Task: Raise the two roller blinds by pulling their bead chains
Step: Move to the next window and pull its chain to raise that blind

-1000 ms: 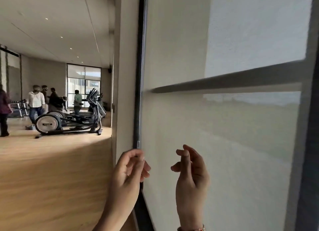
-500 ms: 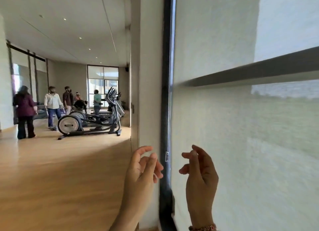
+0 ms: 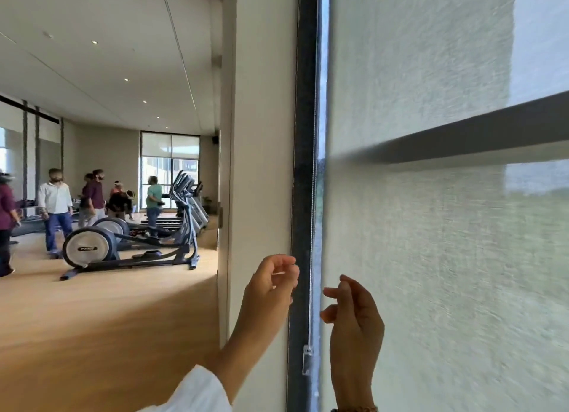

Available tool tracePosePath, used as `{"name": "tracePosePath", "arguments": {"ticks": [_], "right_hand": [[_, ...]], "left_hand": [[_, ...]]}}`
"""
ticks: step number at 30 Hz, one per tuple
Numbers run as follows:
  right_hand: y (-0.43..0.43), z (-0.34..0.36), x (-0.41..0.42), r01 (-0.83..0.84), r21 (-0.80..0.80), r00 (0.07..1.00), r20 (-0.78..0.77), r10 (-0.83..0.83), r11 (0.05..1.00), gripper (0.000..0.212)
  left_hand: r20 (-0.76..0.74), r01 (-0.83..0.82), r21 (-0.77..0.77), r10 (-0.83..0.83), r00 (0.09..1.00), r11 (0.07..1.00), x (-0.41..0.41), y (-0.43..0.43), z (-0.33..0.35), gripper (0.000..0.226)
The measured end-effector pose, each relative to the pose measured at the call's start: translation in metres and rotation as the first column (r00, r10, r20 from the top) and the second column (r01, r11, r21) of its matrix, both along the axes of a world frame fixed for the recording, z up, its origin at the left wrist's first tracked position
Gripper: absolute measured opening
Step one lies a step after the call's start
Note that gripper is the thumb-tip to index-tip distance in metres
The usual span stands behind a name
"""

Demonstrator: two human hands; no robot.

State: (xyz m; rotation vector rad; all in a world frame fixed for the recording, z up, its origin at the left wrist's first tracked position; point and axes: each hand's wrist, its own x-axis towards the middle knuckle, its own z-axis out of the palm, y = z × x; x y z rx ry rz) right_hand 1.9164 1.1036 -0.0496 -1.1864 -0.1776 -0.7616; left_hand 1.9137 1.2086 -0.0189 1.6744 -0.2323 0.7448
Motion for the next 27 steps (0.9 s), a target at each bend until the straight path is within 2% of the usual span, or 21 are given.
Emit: {"name": "tracePosePath", "arguments": {"ticks": [6, 11, 14, 16, 20, 22, 24, 27], "right_hand": [[0.047, 0.013, 0.212, 0.015, -0.140, 0.992, -0.120, -0.031, 0.990, 0.016], [0.060, 0.020, 0.329, 0.091, -0.307, 0.974, -0.172, -0.149, 0.947, 0.019], [0.059, 0.031, 0.376, 0.156, -0.311, 0.959, -0.180, -0.220, 0.938, 0.043], [0.058, 0.044, 0.400, 0.195, -0.283, 0.953, -0.170, -0.249, 0.939, 0.046], [0.060, 0.059, 0.422, 0.309, -0.274, 0.940, -0.061, -0.337, 0.911, 0.035], [0.062, 0.064, 0.431, 0.422, -0.294, 0.897, 0.003, -0.441, 0.857, 0.037], [0.064, 0.067, 0.440, 0.464, -0.330, 0.871, 0.004, -0.491, 0.822, 0.040], [0.071, 0.068, 0.446, 0.418, -0.381, 0.882, -0.047, -0.468, 0.825, 0.014]], "left_hand": [[-0.128, 0.084, -0.049, -0.089, 0.988, 0.995, 0.183, 0.034, 0.027, 0.012], [-0.146, 0.174, -0.016, -0.174, 0.974, 0.985, 0.274, 0.042, 0.044, 0.029], [-0.114, 0.203, 0.035, -0.198, 0.974, 0.978, 0.321, 0.043, 0.057, 0.032], [-0.077, 0.236, 0.047, -0.232, 0.970, 0.971, 0.351, 0.041, 0.065, 0.032], [-0.023, 0.347, -0.004, -0.347, 0.937, 0.938, 0.391, 0.038, 0.080, 0.031], [0.009, 0.390, -0.027, -0.390, 0.921, 0.921, 0.404, 0.036, 0.089, 0.029], [0.054, 0.442, -0.057, -0.439, 0.897, 0.895, 0.409, 0.039, 0.099, 0.030], [0.111, 0.497, -0.010, -0.493, 0.863, 0.868, 0.413, 0.050, 0.107, 0.033]]}}
